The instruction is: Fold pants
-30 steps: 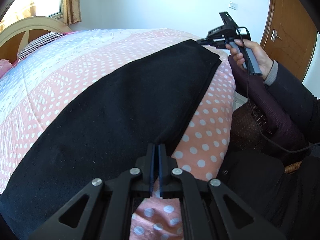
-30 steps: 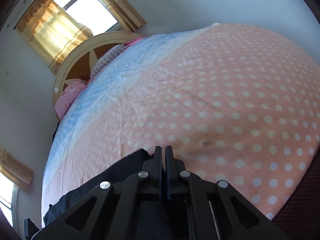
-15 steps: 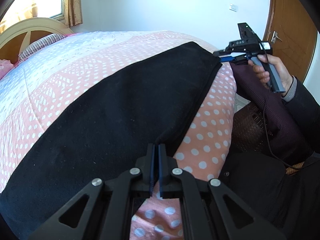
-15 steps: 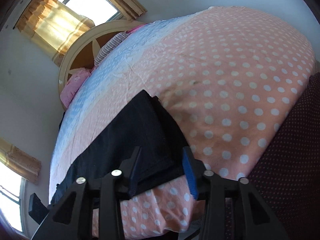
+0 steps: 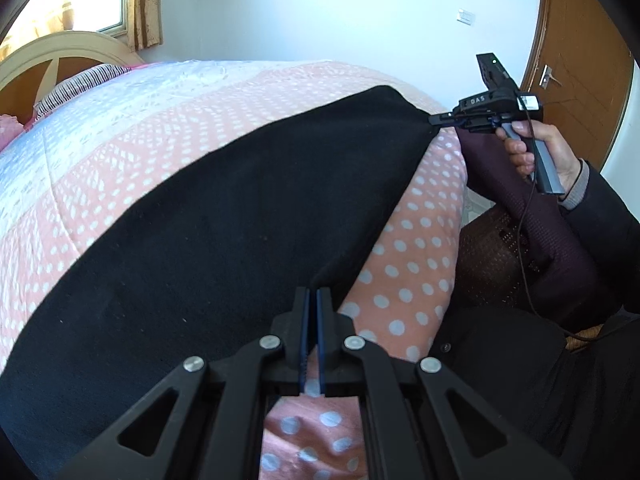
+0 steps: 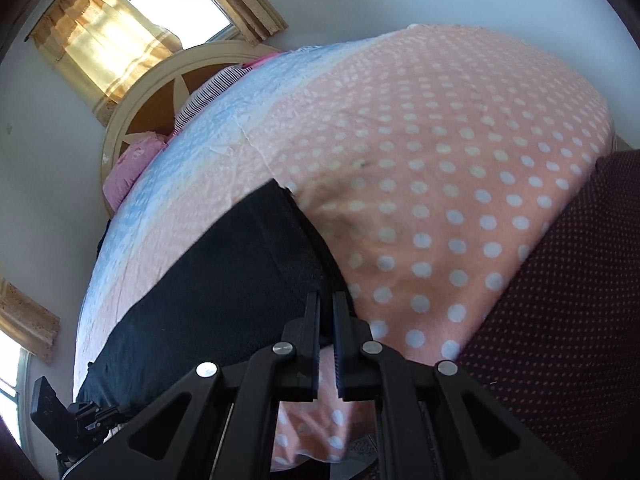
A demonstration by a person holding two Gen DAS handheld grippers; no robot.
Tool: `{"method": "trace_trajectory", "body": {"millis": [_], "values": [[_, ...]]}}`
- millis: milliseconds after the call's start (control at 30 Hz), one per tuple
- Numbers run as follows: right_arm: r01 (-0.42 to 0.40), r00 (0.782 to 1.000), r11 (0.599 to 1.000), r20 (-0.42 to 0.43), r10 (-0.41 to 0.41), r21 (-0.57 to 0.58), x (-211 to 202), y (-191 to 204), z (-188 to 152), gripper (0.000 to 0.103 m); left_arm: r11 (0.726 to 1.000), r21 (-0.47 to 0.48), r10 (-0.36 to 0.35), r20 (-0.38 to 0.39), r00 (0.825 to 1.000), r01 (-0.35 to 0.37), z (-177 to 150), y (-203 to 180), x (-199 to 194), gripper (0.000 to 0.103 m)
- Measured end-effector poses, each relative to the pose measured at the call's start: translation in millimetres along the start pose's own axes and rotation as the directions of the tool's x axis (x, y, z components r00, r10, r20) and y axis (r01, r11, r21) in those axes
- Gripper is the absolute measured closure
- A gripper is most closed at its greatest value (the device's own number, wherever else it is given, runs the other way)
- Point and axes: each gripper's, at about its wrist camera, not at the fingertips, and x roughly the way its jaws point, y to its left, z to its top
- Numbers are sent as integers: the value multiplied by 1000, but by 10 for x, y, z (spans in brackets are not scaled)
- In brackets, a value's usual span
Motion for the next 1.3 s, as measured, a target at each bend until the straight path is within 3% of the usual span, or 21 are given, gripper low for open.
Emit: {"method": "trace_trajectory", "body": {"millis": [167,233,300,333,433,467,500,533,633,767,867,933,1000,1067,1167,1300], "values": [[2,1000,999,-4,-2,-35,-1,26,0,97,1000,-9,-5,14,1000,5,-11,21,-24,100],[34,999,998,21,-33,-57,-39,104,-11,92,1000,-9,-4,24,1000,4,-14,7,-67,99],[109,991,990,86,-102,-86,-152,210,6,66,1000,4,26,50,998,-26,-15,-27,-164,98],[136,984,985,134,-121,-103,-236,275,7,62,999,4,32,74,997,-32,-22,-33,-239,96],[103,977,983,203,-71,-151,-408,512,-6,61,997,-15,74,122,990,-73,-70,9,-443,81],[66,979,981,203,-28,-182,-420,626,-30,61,994,-22,110,132,985,-108,-90,34,-487,69],[31,981,974,193,13,-223,-404,760,-65,61,988,-30,153,139,978,-150,-106,64,-514,57],[2,984,963,171,46,-270,-362,898,-107,61,981,-43,195,139,971,-191,-121,106,-524,54],[-79,991,916,73,116,-394,-144,1308,-273,61,970,-111,225,104,969,-214,-162,257,-456,53],[-138,990,850,-45,134,-508,151,1738,-586,61,967,-137,222,50,974,-214,-251,317,-285,53],[-152,982,773,-180,50,-616,404,1967,-949,61,969,-143,212,43,976,-204,-340,317,-230,53],[-86,991,715,-131,-8,-694,398,2055,-1119,61,968,-169,194,43,980,-184,-360,359,-254,53],[-118,987,711,-160,8,-693,378,2128,-1123,61,967,-178,193,46,980,-182,-381,404,-292,53],[-199,978,723,-186,99,-662,313,2221,-1099,61,966,-179,198,47,979,-187,-388,412,-291,52],[-263,965,685,-197,175,-680,302,2483,-1184,61,963,-186,208,45,977,-197,-396,413,-295,49],[-368,929,640,-298,220,-675,468,2748,-1392,61,954,-197,237,37,971,-225,-374,401,-300,41]]}}
